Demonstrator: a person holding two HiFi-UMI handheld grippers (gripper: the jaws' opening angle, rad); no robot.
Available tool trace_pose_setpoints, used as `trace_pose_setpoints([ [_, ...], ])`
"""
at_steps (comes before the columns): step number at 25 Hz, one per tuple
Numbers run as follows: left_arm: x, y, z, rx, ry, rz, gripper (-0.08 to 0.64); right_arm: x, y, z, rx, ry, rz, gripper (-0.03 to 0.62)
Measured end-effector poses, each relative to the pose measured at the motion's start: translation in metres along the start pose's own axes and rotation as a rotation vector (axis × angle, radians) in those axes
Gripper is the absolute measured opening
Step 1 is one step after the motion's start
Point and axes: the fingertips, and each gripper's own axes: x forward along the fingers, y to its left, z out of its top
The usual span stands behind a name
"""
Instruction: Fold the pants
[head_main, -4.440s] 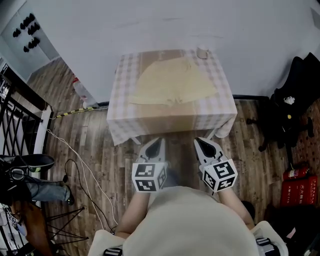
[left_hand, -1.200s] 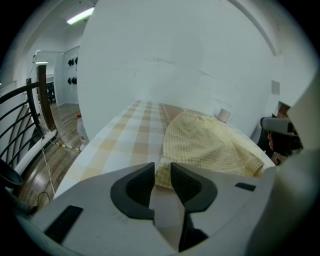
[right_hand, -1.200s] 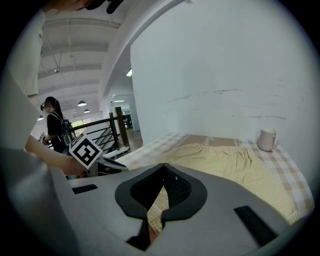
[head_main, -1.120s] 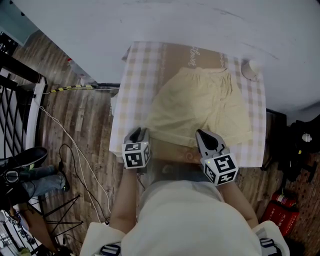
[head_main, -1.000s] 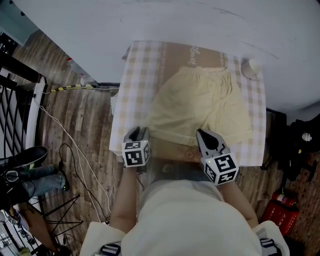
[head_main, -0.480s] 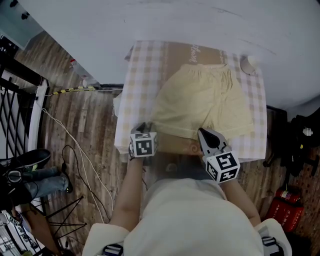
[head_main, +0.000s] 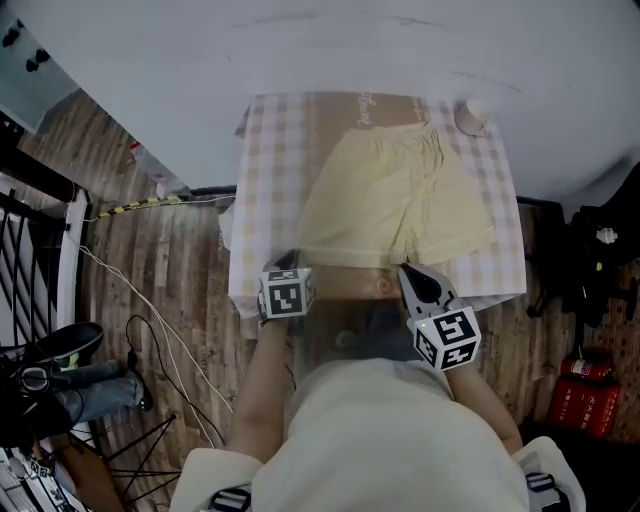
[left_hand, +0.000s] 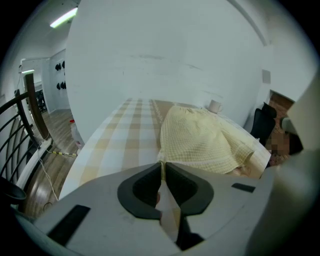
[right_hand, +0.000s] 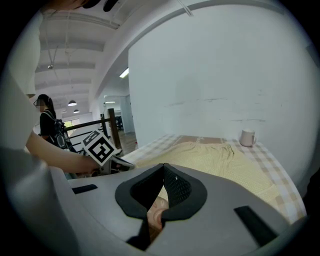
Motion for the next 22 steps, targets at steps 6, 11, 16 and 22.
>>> trace_pose_setpoints([
  [6,-0.025,-0.016,0.019,-0.041,-0.082,-0.035,0.029,-0.007,-0.004,-0.001,0.021,-0.014,-0.010,0.000],
  [11,-0.039,-0.039,0.042,-0.075,-0.142,-0.092,0.028,-0.012,-0.015,0.004,0.020,-0.048,-0.011,0.000],
  [16,-0.041,-0.086,0.068,-0.092,-0.199,-0.129,0.028,-0.031,-0.056,-0.005,0.029,-0.053,-0.024,0.000],
  [22,-0.039,-0.149,0.094,-0.104,-0.248,-0.165,0.028,-0.049,-0.112,-0.005,0.025,-0.057,-0.023,0.000],
])
